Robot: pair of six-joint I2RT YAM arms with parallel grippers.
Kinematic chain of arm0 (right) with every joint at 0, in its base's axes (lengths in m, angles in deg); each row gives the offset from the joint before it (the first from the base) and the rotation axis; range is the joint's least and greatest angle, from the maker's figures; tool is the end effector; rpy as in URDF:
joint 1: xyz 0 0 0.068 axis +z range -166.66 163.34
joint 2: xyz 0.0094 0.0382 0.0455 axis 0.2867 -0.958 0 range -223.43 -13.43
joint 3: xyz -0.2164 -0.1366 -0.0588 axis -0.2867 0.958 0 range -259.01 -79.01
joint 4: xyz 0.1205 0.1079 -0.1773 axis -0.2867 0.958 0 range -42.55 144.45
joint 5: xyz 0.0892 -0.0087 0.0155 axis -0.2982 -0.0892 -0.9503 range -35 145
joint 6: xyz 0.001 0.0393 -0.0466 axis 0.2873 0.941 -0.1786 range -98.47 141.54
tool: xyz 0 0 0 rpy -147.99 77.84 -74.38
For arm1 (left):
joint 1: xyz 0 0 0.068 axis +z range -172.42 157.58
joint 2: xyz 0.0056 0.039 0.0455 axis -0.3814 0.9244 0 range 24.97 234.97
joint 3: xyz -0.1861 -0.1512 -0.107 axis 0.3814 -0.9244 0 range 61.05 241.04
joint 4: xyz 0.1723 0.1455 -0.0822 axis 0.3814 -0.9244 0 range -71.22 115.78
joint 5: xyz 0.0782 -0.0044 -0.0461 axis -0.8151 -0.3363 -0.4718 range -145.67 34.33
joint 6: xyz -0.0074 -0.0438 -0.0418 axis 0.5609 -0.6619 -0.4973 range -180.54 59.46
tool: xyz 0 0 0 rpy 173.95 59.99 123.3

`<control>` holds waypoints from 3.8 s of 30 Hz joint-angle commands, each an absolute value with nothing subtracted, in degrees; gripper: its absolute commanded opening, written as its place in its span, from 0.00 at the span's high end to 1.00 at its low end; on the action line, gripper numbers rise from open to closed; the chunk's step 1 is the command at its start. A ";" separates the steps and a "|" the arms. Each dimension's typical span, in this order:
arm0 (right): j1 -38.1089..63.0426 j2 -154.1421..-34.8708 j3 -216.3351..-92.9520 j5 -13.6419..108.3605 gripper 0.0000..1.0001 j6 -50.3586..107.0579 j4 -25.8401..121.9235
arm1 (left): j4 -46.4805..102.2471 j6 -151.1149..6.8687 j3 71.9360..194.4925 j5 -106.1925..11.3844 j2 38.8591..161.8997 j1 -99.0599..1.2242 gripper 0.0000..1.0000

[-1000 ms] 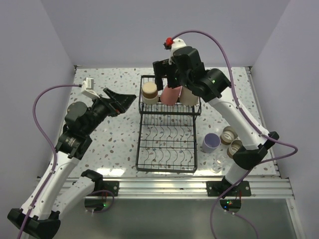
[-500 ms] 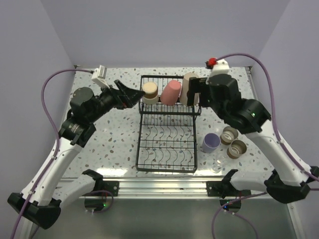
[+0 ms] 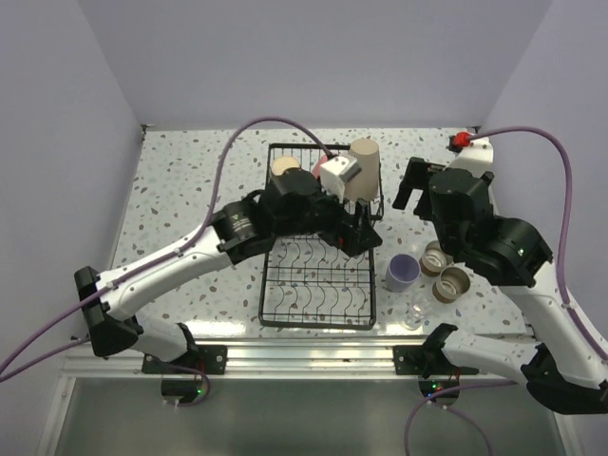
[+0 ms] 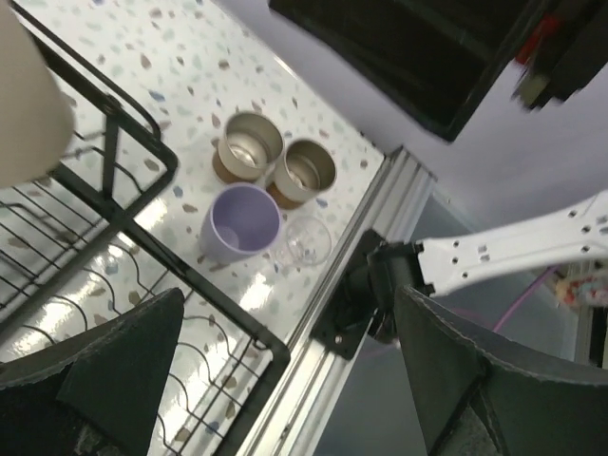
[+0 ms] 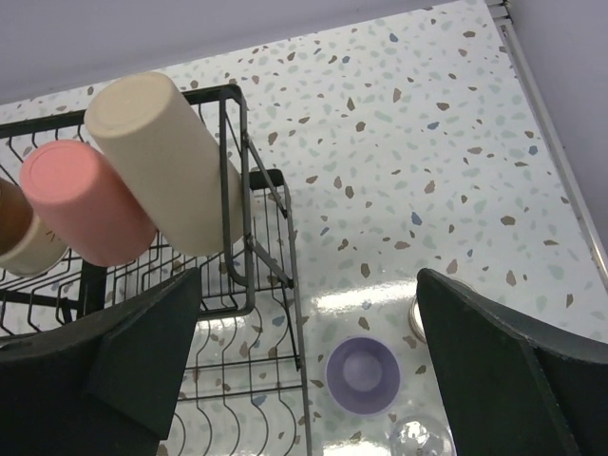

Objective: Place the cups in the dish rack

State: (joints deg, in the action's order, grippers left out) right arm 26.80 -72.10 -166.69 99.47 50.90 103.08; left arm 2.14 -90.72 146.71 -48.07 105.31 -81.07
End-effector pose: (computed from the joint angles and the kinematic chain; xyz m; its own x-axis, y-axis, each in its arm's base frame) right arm 0.1298 0.0790 0.4424 -0.3014 0.1966 -0.9330 0.1279 0.9780 0.1647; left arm 0.1541 -0.2645 0.4063 -0.5997 0.0267 -0.7998 0.7061 0.4880 -0.5131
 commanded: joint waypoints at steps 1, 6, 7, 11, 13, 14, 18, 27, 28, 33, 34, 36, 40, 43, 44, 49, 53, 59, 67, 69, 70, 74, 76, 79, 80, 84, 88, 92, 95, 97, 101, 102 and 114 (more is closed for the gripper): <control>26.84 -70.47 -167.60 106.24 0.02 55.28 106.68 | -1.99 -87.44 150.07 -49.34 109.50 -84.55 0.06; 26.85 -68.10 -168.13 105.45 0.02 56.69 108.79 | -2.78 -89.54 151.57 -51.97 116.46 -88.33 0.09; 26.85 -67.75 -168.48 105.19 0.02 56.78 109.06 | -2.96 -90.33 152.36 -53.02 118.99 -88.51 0.10; 26.85 -66.69 -169.89 104.57 0.02 55.03 110.55 | -3.23 -96.04 154.03 -55.04 125.24 -88.86 0.11; 26.76 -66.25 -170.41 103.70 0.02 54.15 110.81 | -3.13 -97.10 155.52 -55.49 129.01 -89.30 0.12; 26.76 -66.07 -170.76 103.52 0.02 53.88 111.60 | -3.57 -97.71 156.31 -57.40 130.51 -89.48 0.12; 26.84 -64.93 -172.08 103.25 0.02 55.54 114.68 | -5.16 -98.42 159.48 -59.44 135.80 -90.01 0.16; 26.76 -60.98 -174.99 102.72 0.02 59.59 121.45 | -4.45 -100.44 163.17 -62.08 141.51 -90.09 0.24; 26.84 -60.63 -174.81 102.46 0.02 59.42 121.36 | -4.19 -100.53 163.26 -62.52 141.78 -90.01 0.25; 26.84 -60.10 -175.60 100.44 0.02 57.92 121.36 | -5.68 -101.41 167.90 -63.48 145.54 -90.09 0.27; 26.85 -60.10 -175.69 99.40 0.02 57.83 121.54 | -6.29 -101.76 168.70 -63.84 146.26 -90.09 0.27; 26.85 -60.10 -175.95 98.33 0.02 57.83 121.71 | -7.53 -102.99 169.85 -64.36 147.57 -90.09 0.30; 26.76 -59.48 -176.57 95.79 0.02 58.89 122.68 | -8.14 -105.28 169.85 -66.12 148.37 -90.09 0.36; 26.84 -59.30 -177.44 94.12 0.02 58.37 122.94 | -8.94 -106.51 169.85 -66.82 148.81 -90.18 0.41; 26.85 -59.30 -177.62 93.68 0.02 57.93 123.03 | -9.02 -107.03 169.85 -66.91 148.90 -90.27 0.43; 26.85 -59.48 -179.91 93.50 0.02 55.47 124.17 | -8.50 -108.00 170.73 -67.00 149.95 -90.71 0.78; 26.76 -59.13 -180.61 92.53 0.02 54.50 124.61 | -9.20 -109.15 173.18 -68.05 150.66 -91.50 1.00; 26.85 -58.87 -181.75 90.51 0.02 52.83 124.44 | -14.46 -111.43 176.79 -72.18 148.91 -92.47 1.00; 26.85 -59.22 -185.45 86.74 0.02 49.13 120.15 | -21.76 -117.58 174.96 -80.44 140.73 -96.41 1.00; 26.85 -58.34 -183.96 84.46 0.02 49.05 118.30 | -22.56 -118.20 173.81 -82.03 137.66 -97.91 1.00; 26.85 -57.21 -183.17 83.14 0.02 49.22 116.02 | -24.13 -119.07 173.63 -83.77 136.61 -99.48 1.00; 26.84 -53.86 -176.85 74.01 0.02 49.48 108.37 | -24.77 -122.41 168.92 -88.61 126.27 -102.83 1.00; 26.76 -53.50 -176.13 70.22 0.02 51.50 105.55 | -20.13 -123.12 164.78 -90.29 120.89 -103.97 1.00; 26.76 -54.73 -177.09 65.04 0.02 54.22 103.62 | -10.40 -121.81 153.54 -92.66 108.50 -104.42 1.00; 26.84 -54.91 -176.23 63.19 0.02 54.75 102.65 | -7.12 -121.19 145.50 -93.36 100.99 -104.51 1.00; 26.84 -54.47 -170.87 55.54 0.02 60.80 94.83 | 15.80 -115.49 120.95 -96.96 78.63 -104.42 1.00; 26.85 -53.24 -163.67 50.63 0.02 68.98 84.82 | 28.41 -111.53 106.59 -98.82 60.33 -104.24 1.00; 26.76 -53.15 -153.13 44.48 0.02 74.87 73.31 | 29.20 -109.77 102.18 -98.12 50.30 -104.24 1.00; 26.76 -56.66 -150.21 38.50 0.02 78.21 66.18 | 34.99 -105.73 100.16 -95.40 48.00 -104.24 1.00; 26.85 -57.72 -148.63 37.95 0.02 80.94 61.35 | 40.33 -103.00 98.76 -93.29 46.95 -104.24 1.00; 26.85 -58.60 -147.21 38.74 0.02 82.53 57.29 | 46.78 -100.54 97.61 -90.48 47.38 -104.24 1.00; 26.85 -59.04 -147.39 37.96 0.02 82.97 56.42 | 47.66 -100.01 97.43 -89.77 47.82 -104.24 1.00; 27.02 -63.34 -148.88 35.93 0.02 87.45 49.74 | 59.08 -97.28 97.34 -89.24 54.50 -104.24 1.00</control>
State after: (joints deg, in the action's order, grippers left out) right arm 26.82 -62.16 -146.76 38.40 85.24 55.15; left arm 51.60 -99.66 97.03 -89.27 53.68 -104.20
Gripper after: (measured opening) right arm 0.983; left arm 0.034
